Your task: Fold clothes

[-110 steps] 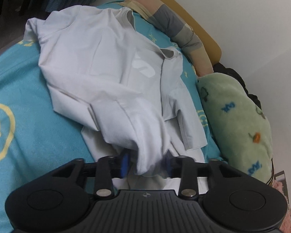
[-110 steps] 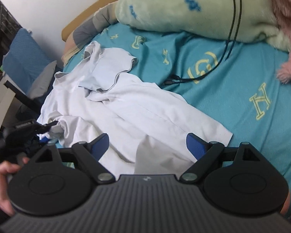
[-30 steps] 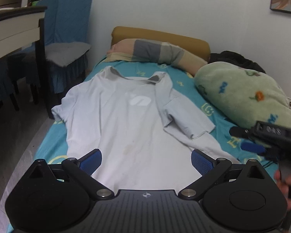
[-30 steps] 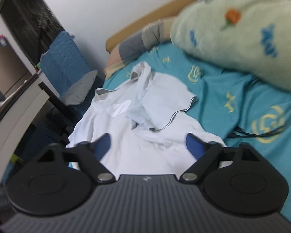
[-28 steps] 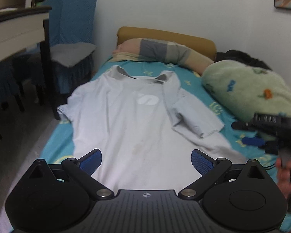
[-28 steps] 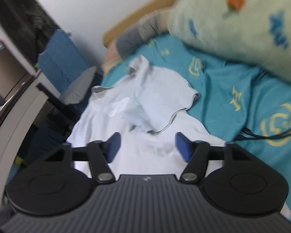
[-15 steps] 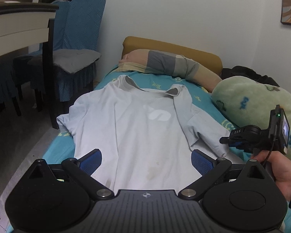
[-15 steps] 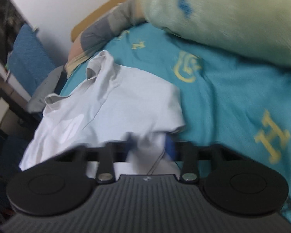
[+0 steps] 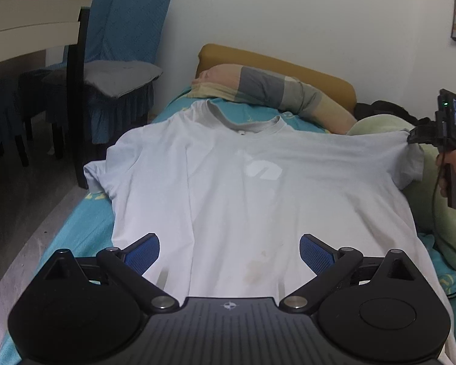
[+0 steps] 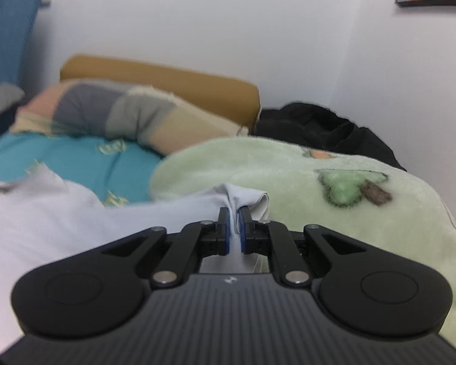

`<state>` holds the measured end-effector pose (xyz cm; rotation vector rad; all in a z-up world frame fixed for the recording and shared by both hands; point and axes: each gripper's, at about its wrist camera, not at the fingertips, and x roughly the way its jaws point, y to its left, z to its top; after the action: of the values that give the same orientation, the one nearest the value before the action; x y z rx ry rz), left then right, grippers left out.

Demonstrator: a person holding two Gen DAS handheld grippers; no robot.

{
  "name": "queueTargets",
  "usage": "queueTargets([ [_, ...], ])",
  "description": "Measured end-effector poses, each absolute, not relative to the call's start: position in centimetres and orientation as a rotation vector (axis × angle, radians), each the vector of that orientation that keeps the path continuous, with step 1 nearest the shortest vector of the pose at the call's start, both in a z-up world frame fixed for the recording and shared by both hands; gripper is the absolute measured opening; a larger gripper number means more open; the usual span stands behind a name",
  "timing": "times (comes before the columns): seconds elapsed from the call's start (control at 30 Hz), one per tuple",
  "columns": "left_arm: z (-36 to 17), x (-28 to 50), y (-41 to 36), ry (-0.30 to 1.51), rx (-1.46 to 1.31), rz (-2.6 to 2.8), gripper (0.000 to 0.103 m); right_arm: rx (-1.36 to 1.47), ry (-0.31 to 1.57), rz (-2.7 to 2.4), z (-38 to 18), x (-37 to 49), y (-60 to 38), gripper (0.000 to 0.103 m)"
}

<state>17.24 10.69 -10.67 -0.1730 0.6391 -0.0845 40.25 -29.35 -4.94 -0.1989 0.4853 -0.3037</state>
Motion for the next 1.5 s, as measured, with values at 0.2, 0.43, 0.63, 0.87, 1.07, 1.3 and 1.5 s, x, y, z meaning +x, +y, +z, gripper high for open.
queueTargets([
  [0.2, -10.9, 17.3, 11.6, 0.663, -0.218, -0.058, 0.1, -0.012, 0.46, -0.197, -5.4, 37.1, -29.6, 0.087],
  [0.43, -10.5, 16.6, 12.0, 0.68, -0.275, -0.045, 0.1, 0.353, 0.546, -0.077, -10.7, 31.2, -30.1, 0.087],
  [0.63, -10.8, 16.6, 11.6, 0.685, -0.268, -0.044, 0.1, 0.522, 0.692, -0.099, -17.6, 32.8, -32.2, 0.087],
  [0.87, -11.8, 17.6, 11.6, 0.699, -0.297, -0.045, 0.1, 0.558, 0.527, -0.155, -19.5, 38.1, -34.6, 0.087],
  [1.07, -12.7, 19.2, 11.2, 0.718, -0.297, -0.038, 0.1, 0.567, 0.439, -0.089, -18.8, 39.4, -34.7, 0.053],
  [1.3, -11.7, 18.8, 11.5, 0.682, -0.285, -0.038, 0.1, 0.285, 0.367, 0.081, -11.7, 37.2, -28.4, 0.014],
  [1.5, -9.7, 17.6, 13.4, 0.632, -0.31, 0.009, 0.1, 0.115, 0.286, 0.114, -2.9, 39.7, -20.0, 0.013],
])
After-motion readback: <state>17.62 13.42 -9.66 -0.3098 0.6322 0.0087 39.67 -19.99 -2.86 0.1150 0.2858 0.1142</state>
